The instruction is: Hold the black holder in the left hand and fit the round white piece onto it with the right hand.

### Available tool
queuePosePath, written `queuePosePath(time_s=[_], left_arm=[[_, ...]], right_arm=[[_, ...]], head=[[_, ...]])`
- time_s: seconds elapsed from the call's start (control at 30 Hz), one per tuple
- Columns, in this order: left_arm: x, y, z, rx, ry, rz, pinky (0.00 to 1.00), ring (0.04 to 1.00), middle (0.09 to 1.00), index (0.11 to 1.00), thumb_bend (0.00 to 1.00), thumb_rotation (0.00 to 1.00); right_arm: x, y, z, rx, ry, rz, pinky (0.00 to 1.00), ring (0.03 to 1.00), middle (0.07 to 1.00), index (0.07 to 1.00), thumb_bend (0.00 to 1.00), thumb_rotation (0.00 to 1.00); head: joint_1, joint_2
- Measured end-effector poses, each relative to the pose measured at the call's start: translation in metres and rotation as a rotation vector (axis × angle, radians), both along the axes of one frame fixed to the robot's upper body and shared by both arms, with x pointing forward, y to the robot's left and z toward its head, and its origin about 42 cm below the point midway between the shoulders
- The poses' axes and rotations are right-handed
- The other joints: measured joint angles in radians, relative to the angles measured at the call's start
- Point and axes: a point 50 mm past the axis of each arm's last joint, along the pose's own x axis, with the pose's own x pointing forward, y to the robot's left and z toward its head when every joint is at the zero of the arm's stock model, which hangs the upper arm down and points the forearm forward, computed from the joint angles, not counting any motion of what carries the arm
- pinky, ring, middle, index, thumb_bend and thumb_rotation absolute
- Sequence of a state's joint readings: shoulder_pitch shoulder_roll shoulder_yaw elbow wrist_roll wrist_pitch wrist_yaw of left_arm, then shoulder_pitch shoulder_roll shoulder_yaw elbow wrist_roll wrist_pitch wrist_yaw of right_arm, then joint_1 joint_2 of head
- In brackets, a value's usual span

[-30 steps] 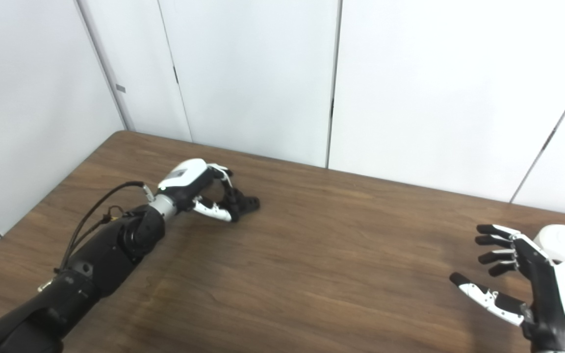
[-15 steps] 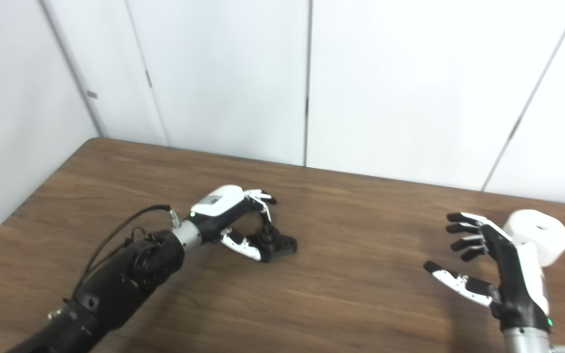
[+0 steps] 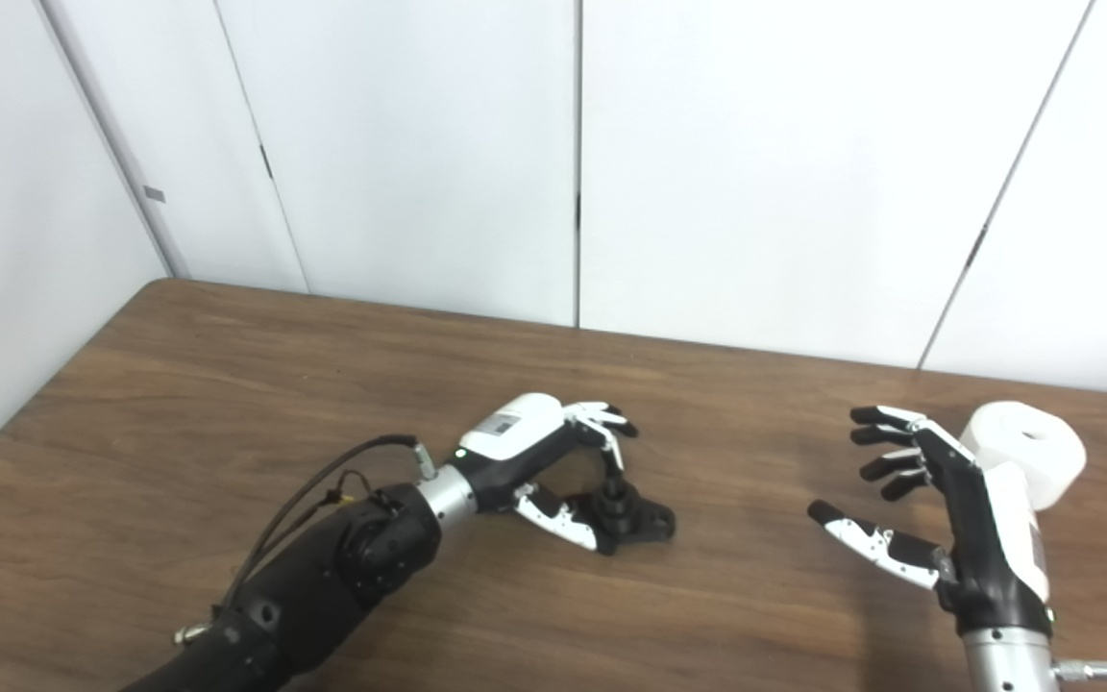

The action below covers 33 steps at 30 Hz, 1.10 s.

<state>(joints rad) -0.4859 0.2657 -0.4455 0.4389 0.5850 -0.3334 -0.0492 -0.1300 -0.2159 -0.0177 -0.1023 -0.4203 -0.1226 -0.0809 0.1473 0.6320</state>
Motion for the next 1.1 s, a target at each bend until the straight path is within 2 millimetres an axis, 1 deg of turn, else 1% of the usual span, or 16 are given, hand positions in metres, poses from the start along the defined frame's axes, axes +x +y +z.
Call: queuePosePath(time_s=[0.17,0.37,0.43,0.47,0.53,0.6,0.63,0.73,0.77,0.8,0.83,0.9,0.97,1.0,1.03,1.1], left_arm=[[0.004,-0.003,-0.004,-0.016,0.009,-0.015,0.76,0.918,0.847,0.481,0.52,0.06],[0.004,-0.005,-0.007,-0.01,-0.008,-0.028,0.74,0.909,0.846,0.482,0.52,0.06],[0.005,-0.003,-0.006,0.009,-0.015,-0.035,0.74,0.908,0.847,0.482,0.52,0.06],[0.005,-0.003,-0.006,0.019,-0.021,-0.039,0.74,0.907,0.847,0.482,0.52,0.07],[0.006,-0.003,-0.005,0.044,-0.037,-0.047,0.74,0.905,0.846,0.482,0.52,0.07],[0.007,-0.002,-0.004,0.079,-0.055,-0.057,0.75,0.907,0.848,0.482,0.52,0.07],[0.007,0.0,-0.004,0.098,-0.066,-0.062,0.76,0.902,0.845,0.482,0.52,0.07],[0.006,0.003,-0.001,0.135,-0.092,-0.063,0.78,0.892,0.833,0.483,0.53,0.06],[0.006,0.004,-0.001,0.148,-0.096,-0.063,0.79,0.888,0.829,0.483,0.53,0.06],[0.006,0.006,-0.001,0.156,-0.098,-0.065,0.79,0.885,0.826,0.483,0.53,0.06],[0.005,0.007,-0.001,0.163,-0.1,-0.068,0.79,0.881,0.825,0.483,0.53,0.06],[0.004,0.008,-0.001,0.169,-0.102,-0.071,0.8,0.873,0.822,0.483,0.53,0.06],[0.004,0.01,-0.001,0.173,-0.102,-0.072,0.79,0.866,0.821,0.483,0.52,0.06],[0.004,0.01,-0.001,0.173,-0.103,-0.073,0.78,0.864,0.819,0.483,0.52,0.06],[0.004,0.011,-0.001,0.174,-0.104,-0.074,0.78,0.862,0.816,0.483,0.52,0.06],[0.004,0.015,-0.001,0.178,-0.109,-0.078,0.77,0.854,0.811,0.482,0.52,0.06]], right_arm=[[-0.001,0.003,0.001,0.007,-0.004,0.002,0.43,0.538,0.655,0.705,0.5,0.12],[-0.002,0.006,0.006,0.012,-0.025,0.008,0.43,0.53,0.656,0.706,0.5,0.11],[-0.002,0.007,0.006,0.015,-0.023,0.01,0.42,0.522,0.655,0.707,0.51,0.11],[-0.002,0.008,0.006,0.017,-0.023,0.01,0.42,0.521,0.655,0.707,0.51,0.11],[-0.002,0.011,0.007,0.017,-0.027,0.016,0.42,0.526,0.657,0.707,0.51,0.14],[-0.003,0.014,0.01,0.012,-0.04,0.022,0.43,0.538,0.658,0.705,0.51,0.15],[-0.002,0.016,0.013,0.003,-0.047,0.025,0.43,0.544,0.659,0.702,0.51,0.17],[0.003,0.02,0.024,-0.032,-0.059,0.023,0.44,0.561,0.657,0.7,0.51,0.19],[0.007,0.021,0.028,-0.048,-0.064,0.025,0.44,0.562,0.655,0.699,0.51,0.19],[0.01,0.021,0.032,-0.06,-0.068,0.026,0.44,0.562,0.654,0.698,0.51,0.18],[0.012,0.022,0.037,-0.067,-0.073,0.025,0.44,0.562,0.653,0.698,0.51,0.18],[0.016,0.023,0.045,-0.076,-0.083,0.025,0.43,0.567,0.659,0.702,0.52,0.19],[0.021,0.025,0.053,-0.114,-0.08,0.02,0.44,0.571,0.672,0.714,0.52,0.23],[0.023,0.025,0.056,-0.146,-0.068,0.016,0.44,0.573,0.675,0.718,0.52,0.24],[0.026,0.025,0.058,-0.176,-0.058,0.01,0.45,0.575,0.68,0.72,0.53,0.25],[0.031,0.023,0.063,-0.237,-0.037,-0.005,0.46,0.583,0.688,0.724,0.56,0.24]], head=[[-0.029,0.009],[-0.1,0.023],[-0.11,0.025],[-0.129,0.026],[-0.207,0.028],[-0.25,0.026],[-0.287,0.022],[-0.354,0.015],[-0.354,0.012],[-0.394,0.006],[-0.4,0.005],[-0.466,-0.005],[-0.523,-0.017],[-0.529,-0.02],[-0.561,-0.028],[-0.572,-0.032]])
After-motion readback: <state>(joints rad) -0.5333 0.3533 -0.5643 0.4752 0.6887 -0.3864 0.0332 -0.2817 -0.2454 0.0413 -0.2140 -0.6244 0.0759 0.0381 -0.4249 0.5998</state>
